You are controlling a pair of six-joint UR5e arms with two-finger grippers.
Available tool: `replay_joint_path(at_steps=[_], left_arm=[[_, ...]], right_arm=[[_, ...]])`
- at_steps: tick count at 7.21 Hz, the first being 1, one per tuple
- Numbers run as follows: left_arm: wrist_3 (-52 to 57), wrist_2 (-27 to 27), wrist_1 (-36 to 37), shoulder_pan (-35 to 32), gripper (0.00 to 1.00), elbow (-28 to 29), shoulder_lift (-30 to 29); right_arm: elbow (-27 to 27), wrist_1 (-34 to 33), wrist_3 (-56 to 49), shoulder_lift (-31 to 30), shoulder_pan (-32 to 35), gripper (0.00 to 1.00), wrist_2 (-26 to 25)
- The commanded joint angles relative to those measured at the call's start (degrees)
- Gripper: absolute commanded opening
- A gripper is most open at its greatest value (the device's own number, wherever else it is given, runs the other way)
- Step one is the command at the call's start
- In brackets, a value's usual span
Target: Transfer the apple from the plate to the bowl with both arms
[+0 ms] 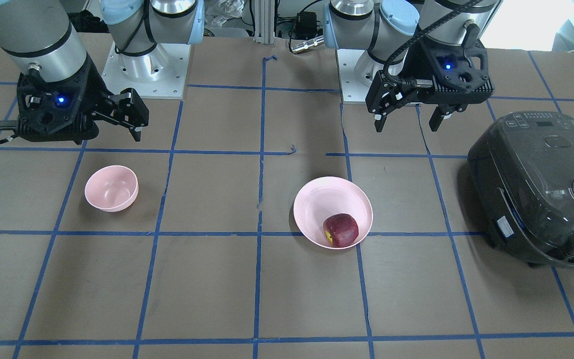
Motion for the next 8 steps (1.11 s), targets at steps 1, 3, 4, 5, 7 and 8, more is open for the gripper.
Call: replay_joint_path(at_steps=[1, 3, 4, 5, 7, 8], left_arm=[[0.00, 0.19, -0.03, -0.01, 1.00, 0.00, -0.02], [-0.09, -0.07, -0.03, -0.18, 1.00, 0.00, -0.02], [-0.09, 0.01, -0.03, -0.18, 1.00, -0.09, -0.02], [-0.09, -0.07, -0.03, -0.18, 1.00, -0.09, 0.06], [-0.09, 0.01, -0.03, -0.18, 1.00, -0.09, 0.06], [-0.18, -0.07, -0.03, -0.18, 1.00, -0.09, -0.02]], right_arm=[[0.00, -1.21, 0.00, 0.00, -0.11, 1.00, 0.04], [0.09, -1.92, -0.09, 0.09, -0.20, 1.00, -0.05], [0.09, -1.05, 0.00, 0.00, -0.20, 1.00, -0.14], [0.09, -1.30, -0.09, 0.00, -0.20, 1.00, -0.40], [0.00, -0.95, -0.09, 0.09, -0.28, 1.00, -0.66], [0.09, -1.30, -0.18, 0.00, -0.28, 1.00, -1.53]])
